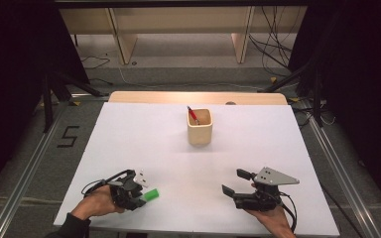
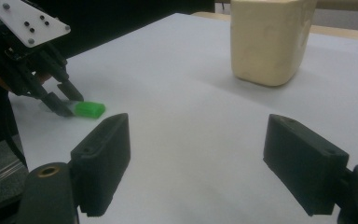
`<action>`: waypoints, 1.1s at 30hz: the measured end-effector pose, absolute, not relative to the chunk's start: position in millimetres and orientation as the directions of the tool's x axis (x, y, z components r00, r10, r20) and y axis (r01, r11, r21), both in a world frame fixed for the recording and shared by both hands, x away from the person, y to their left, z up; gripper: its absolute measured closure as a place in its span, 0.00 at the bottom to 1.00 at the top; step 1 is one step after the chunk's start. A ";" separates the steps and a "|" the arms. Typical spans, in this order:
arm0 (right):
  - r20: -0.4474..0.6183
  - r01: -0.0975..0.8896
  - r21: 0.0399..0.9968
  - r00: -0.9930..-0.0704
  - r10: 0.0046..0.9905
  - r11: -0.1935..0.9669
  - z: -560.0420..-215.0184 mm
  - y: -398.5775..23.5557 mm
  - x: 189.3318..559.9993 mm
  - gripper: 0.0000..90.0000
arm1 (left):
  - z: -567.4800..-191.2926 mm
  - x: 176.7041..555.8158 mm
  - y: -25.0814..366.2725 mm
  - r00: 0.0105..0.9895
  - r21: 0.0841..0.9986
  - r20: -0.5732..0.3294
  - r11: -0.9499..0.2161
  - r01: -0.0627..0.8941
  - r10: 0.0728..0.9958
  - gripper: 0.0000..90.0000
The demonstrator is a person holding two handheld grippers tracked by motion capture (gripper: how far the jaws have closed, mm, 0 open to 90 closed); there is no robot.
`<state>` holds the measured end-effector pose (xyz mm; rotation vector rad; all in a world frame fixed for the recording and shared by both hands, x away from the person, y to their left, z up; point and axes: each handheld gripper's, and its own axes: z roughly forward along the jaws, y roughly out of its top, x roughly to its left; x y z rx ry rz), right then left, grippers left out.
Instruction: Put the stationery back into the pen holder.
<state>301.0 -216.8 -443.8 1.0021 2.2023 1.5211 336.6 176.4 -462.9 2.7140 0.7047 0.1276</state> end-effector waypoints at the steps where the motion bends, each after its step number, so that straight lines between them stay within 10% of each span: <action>1: 0.150 0.381 0.902 -0.719 0.678 0.204 -443.8 -216.8 301.0 0.26 | -461.9 337.3 176.9 0.871 0.344 0.003 -0.818 0.461 0.492 0.74; 33: 0.154 0.383 0.903 -0.715 0.681 0.197 -444.0 -216.7 301.1 0.26 | -426.2 346.0 184.6 0.683 0.788 -0.024 -0.406 0.462 0.730 0.74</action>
